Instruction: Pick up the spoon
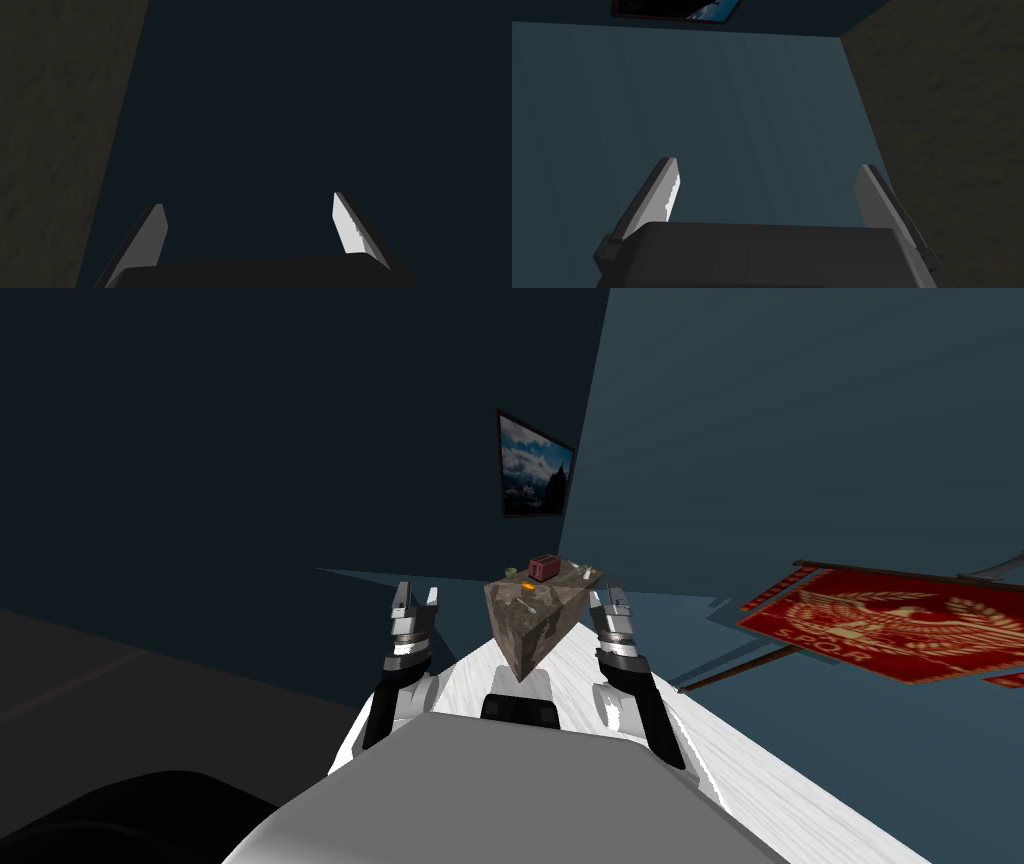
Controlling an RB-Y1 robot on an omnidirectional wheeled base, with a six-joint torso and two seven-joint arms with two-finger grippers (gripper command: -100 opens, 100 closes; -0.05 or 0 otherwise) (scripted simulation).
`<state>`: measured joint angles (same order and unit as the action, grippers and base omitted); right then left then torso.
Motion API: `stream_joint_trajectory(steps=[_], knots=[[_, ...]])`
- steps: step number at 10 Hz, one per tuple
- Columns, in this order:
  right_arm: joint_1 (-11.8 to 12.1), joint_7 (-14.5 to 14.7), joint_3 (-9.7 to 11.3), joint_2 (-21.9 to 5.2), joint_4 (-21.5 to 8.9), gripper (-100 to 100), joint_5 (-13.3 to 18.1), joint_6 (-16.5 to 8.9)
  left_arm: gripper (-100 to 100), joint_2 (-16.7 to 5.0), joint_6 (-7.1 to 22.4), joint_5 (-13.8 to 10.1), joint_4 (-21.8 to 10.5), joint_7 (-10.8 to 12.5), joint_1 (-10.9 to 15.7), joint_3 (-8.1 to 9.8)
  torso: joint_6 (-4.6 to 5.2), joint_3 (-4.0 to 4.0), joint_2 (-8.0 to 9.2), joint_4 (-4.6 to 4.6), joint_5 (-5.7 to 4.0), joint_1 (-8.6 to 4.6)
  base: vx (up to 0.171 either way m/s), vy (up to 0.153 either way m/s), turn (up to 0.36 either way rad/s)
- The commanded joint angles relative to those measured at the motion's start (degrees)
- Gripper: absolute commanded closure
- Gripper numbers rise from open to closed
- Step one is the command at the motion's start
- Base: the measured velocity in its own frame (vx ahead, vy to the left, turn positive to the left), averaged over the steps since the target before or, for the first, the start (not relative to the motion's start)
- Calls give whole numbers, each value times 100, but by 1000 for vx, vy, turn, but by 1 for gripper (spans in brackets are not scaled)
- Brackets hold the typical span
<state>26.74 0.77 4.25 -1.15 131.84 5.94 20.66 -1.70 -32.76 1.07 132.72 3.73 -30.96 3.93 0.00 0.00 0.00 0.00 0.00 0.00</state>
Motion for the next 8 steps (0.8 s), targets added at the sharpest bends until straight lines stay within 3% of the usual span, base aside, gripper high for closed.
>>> stream_joint_trajectory(steps=[1,5,8], knots=[[-104,-92,-47,-229,-42,-100,-127,-179,0,0,0,0,0,0,0,0,0,0,0,0,0,0,-12,41,-14],[-463,-423,-203,-675,-222,-100,-566,-764,0,1,0,0,0,0,0,-1,-1,4,7,1,8,36,-19,88,-18],[-583,-538,-255,-789,-290,-100,-714,-1052,0,1,0,0,0,0,0,-1,0,-1,-1,0,7,31,-1,72,-7]])
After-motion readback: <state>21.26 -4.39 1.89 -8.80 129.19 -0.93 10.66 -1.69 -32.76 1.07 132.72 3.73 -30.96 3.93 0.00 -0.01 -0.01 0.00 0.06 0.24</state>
